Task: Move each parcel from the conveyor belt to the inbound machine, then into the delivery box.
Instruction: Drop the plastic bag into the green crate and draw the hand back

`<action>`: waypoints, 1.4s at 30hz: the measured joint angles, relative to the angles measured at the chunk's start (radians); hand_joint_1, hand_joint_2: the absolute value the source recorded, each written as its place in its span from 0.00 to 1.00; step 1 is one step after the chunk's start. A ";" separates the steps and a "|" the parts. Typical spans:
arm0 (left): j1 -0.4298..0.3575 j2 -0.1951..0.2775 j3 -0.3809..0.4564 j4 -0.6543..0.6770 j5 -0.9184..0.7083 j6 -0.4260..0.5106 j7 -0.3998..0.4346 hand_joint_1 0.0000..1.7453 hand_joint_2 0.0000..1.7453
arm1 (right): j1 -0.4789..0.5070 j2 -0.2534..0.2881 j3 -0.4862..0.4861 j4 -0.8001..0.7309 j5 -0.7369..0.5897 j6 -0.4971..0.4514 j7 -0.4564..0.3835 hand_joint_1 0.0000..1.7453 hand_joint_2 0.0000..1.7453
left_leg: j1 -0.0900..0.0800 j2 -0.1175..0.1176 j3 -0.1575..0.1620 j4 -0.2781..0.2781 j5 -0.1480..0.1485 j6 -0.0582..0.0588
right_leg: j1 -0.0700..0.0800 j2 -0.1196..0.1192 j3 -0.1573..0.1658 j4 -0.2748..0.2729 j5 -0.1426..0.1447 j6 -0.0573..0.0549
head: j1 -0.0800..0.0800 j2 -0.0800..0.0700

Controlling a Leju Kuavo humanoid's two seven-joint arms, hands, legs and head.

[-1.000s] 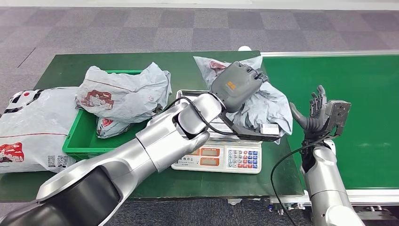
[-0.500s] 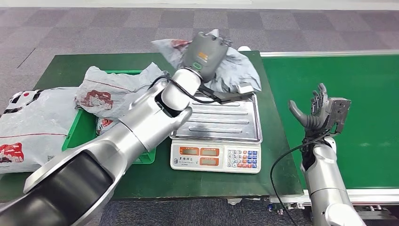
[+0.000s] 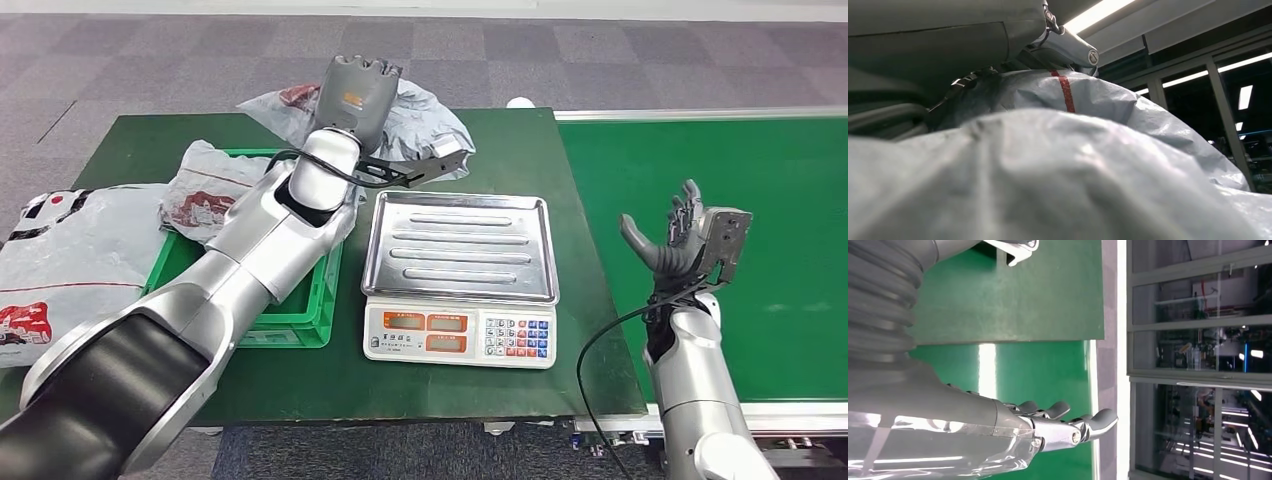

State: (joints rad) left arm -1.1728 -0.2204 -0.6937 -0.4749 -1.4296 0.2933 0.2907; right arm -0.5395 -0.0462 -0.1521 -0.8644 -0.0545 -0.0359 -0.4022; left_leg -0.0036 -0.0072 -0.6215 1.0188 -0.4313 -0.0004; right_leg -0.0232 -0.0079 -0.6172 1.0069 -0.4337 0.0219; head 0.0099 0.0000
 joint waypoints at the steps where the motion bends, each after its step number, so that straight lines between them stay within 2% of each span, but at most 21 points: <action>1: 0.000 0.002 0.003 0.000 -0.003 -0.003 0.005 1.00 1.00 | 0.000 0.000 -0.001 0.000 0.000 0.000 0.000 0.00 1.00 | 0.000 0.000 0.000 0.000 0.000 0.000 | 0.000 0.000 0.000 0.000 0.000 0.000 | 0.000 0.000; 4: 0.003 0.017 0.016 -0.002 -0.028 -0.031 0.045 1.00 1.00 | 0.004 -0.002 -0.003 0.000 0.000 0.003 0.000 0.00 1.00 | 0.000 0.001 0.000 0.000 0.000 0.000 | 0.000 0.000 0.000 0.000 0.000 0.000 | 0.000 0.000; 11: 0.026 0.094 0.058 -0.005 -0.082 -0.140 0.101 1.00 1.00 | 0.024 -0.022 -0.003 0.002 0.007 0.030 0.000 0.00 1.00 | 0.001 0.002 0.000 -0.001 0.000 0.000 | 0.001 0.003 -0.001 0.000 0.000 0.000 | 0.000 0.000; 25: 0.038 0.183 0.077 0.018 -0.088 -0.372 0.131 1.00 1.00 | -0.024 -0.034 -0.003 0.055 0.015 0.046 -0.010 0.00 1.00 | 0.001 0.001 -0.001 -0.001 0.000 0.000 | 0.001 0.002 -0.001 0.000 0.000 0.000 | 0.000 0.000; 32: 0.038 0.206 0.077 0.033 -0.088 -0.387 0.134 1.00 1.00 | -0.044 -0.034 -0.003 0.070 0.015 0.046 -0.011 0.00 1.00 | 0.001 0.001 -0.001 -0.001 0.000 0.000 | 0.001 0.001 -0.001 0.000 0.000 0.000 | 0.000 0.000; 42: 0.038 0.214 0.077 0.039 -0.088 -0.387 0.134 1.00 1.00 | -0.050 -0.033 -0.003 0.078 0.015 0.046 -0.011 0.00 1.00 | 0.001 0.001 -0.001 -0.001 0.000 0.000 | 0.001 0.001 -0.001 0.000 0.000 0.000 | 0.000 0.000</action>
State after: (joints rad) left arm -1.1352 -0.0069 -0.6168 -0.4356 -1.5172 -0.0937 0.4250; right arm -0.5898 -0.0790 -0.1553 -0.7862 -0.0395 0.0103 -0.4131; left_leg -0.0027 -0.0061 -0.6222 1.0182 -0.4310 -0.0009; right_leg -0.0221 -0.0065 -0.6183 1.0071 -0.4335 0.0216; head 0.0096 0.0000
